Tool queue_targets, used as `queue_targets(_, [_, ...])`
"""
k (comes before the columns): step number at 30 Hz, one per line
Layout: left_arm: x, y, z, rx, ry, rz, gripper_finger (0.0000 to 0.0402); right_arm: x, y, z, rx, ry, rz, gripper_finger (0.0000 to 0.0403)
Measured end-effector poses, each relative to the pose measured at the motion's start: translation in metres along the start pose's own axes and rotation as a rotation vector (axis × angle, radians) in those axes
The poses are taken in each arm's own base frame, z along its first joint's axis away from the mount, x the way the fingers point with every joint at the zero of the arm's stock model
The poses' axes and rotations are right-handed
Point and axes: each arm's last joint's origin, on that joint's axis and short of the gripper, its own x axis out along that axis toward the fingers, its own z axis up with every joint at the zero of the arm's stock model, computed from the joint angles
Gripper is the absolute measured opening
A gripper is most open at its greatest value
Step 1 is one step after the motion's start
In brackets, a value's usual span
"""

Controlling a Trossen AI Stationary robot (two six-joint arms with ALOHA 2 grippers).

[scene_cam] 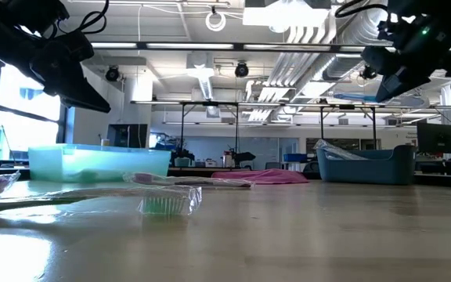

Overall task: Pick & Place Toothbrushes
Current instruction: Put the blue toothbrush to the light blue bin

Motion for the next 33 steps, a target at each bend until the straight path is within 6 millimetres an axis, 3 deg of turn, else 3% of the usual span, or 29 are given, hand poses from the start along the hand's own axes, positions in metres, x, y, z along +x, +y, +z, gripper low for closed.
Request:
queue_targets(11, [0.0, 0.001, 0.0, 0.006, -0.004, 0.024, 0.0116, 0.036, -0.007, 0.032, -0.155, 0.087, -0.059, 0.001])
queue_targets(23, [0.0, 0.001, 0.0, 0.007, -0.006, 0.043, 0.0116, 0.081, -0.031, 0.068, -0.146, 0.182, 0.009, 0.001])
queue_targets(33, [0.0, 0.001, 0.0, 0.007, -0.006, 0.043, 0.0116, 0.115, -0.052, 0.072, -0.049, 0.301, -0.061, 0.001])
